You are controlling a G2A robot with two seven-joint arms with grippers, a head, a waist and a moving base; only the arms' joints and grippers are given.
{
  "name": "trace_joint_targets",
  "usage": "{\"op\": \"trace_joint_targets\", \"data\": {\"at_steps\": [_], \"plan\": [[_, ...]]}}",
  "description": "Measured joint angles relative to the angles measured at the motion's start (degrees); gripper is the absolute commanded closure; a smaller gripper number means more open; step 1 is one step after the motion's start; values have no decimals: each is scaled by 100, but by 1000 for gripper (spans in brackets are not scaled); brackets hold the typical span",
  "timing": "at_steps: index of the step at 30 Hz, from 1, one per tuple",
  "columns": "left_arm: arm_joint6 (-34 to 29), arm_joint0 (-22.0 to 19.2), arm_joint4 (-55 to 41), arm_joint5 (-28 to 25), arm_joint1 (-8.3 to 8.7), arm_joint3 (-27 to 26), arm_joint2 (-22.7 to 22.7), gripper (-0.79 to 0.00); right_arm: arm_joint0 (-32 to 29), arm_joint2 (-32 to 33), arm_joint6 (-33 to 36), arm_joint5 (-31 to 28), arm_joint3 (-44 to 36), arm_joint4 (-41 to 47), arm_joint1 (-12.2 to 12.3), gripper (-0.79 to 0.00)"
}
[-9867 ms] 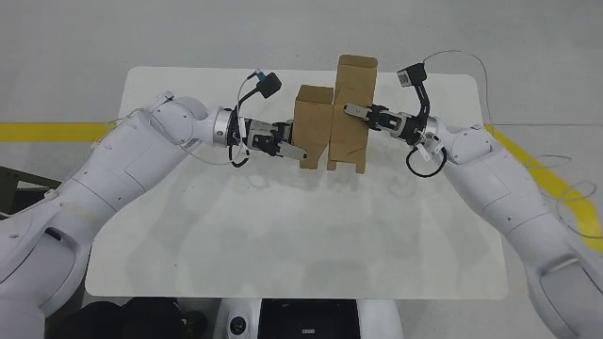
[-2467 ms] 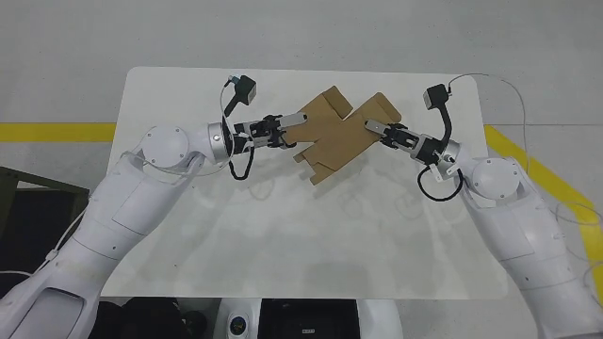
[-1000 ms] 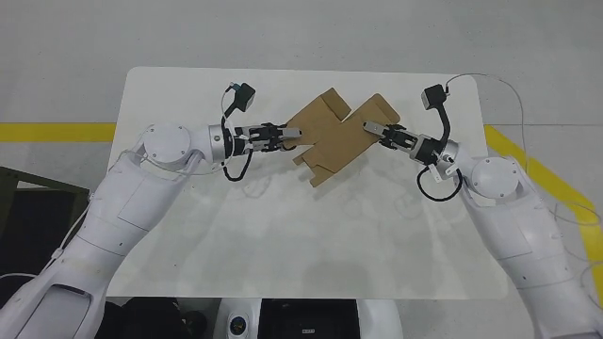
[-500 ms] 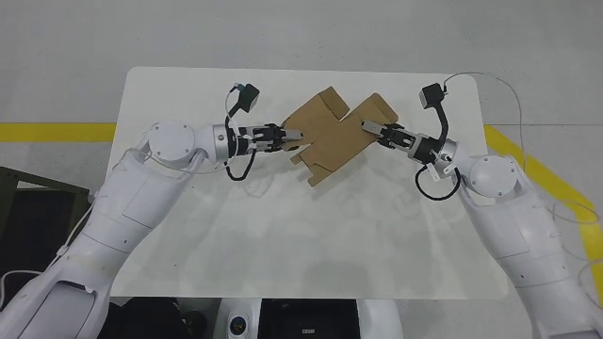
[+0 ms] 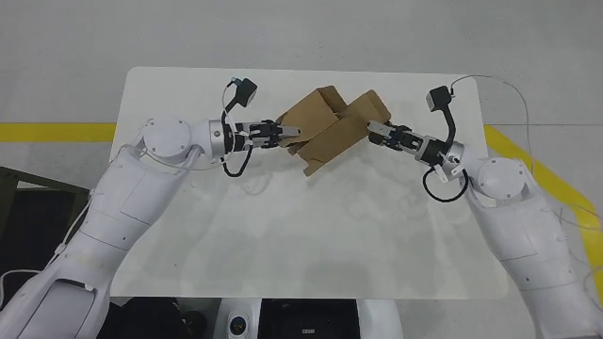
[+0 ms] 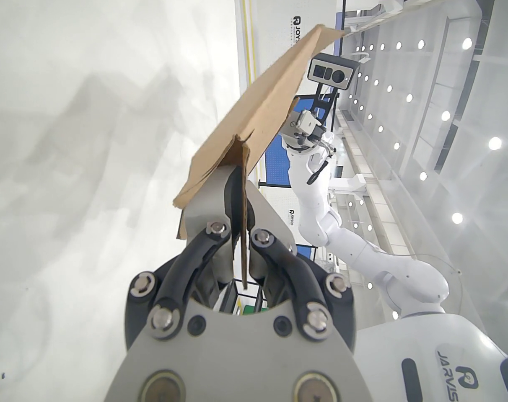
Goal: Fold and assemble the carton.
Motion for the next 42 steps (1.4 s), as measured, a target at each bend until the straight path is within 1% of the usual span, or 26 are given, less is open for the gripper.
{"op": "trace_joint_targets", "data": {"at_steps": [5,11,14,19,21,22,23,25,26,27,32,34,38,40,42], "plan": [[-467,-134,239,-232,46,85,-134,0,-25,175,551,30,-74,72,62,-785],[-1374,-467,424,-685,75,338,-180,0,192,109,1278,-162,-107,353,69,-785],[-1808,-634,355,-882,64,474,-141,0,400,-105,1660,-368,-35,620,26,-785],[-2586,-887,106,-1174,0,615,73,0,891,-666,2298,-734,277,1074,-109,-785],[-2774,-969,8,-1244,-37,658,177,0,1079,-888,2422,-915,452,1213,-176,-754],[-2817,-999,-27,-1265,-54,678,219,0,1151,-978,2461,-995,525,1264,-205,-739],[-2835,-1026,-59,-1279,-71,699,259,0,1218,-1061,2488,-1070,593,1313,-233,-677],[-2796,-1068,-155,-1290,-112,760,340,0,1349,-1229,2458,-1192,713,1413,-292,-646],[-2771,-1087,-155,-1296,-128,787,377,0,1391,-1285,2424,-1224,754,1438,-310,-613],[-2735,-1110,-144,-1303,-150,820,428,0,1433,-1347,2378,-1263,796,1469,-329,-597],[-2654,-1156,-253,-1291,-232,835,597,0,1528,-1558,2286,-1352,870,1473,-368,-628],[-2659,-1169,-297,-1291,-258,817,649,0,1562,-1607,2255,-1383,954,1453,-371,-625],[-2630,-1162,-349,-1284,-288,822,698,0,1625,-1619,2207,-1431,1118,1405,-358,-613],[-2614,-1133,-363,-1281,-297,824,716,0,1643,-1605,2196,-1442,1187,1381,-345,-594],[-2604,-1107,-367,-1280,-301,827,719,0,1647,-1597,2196,-1441,1210,1373,-333,-557]]}}
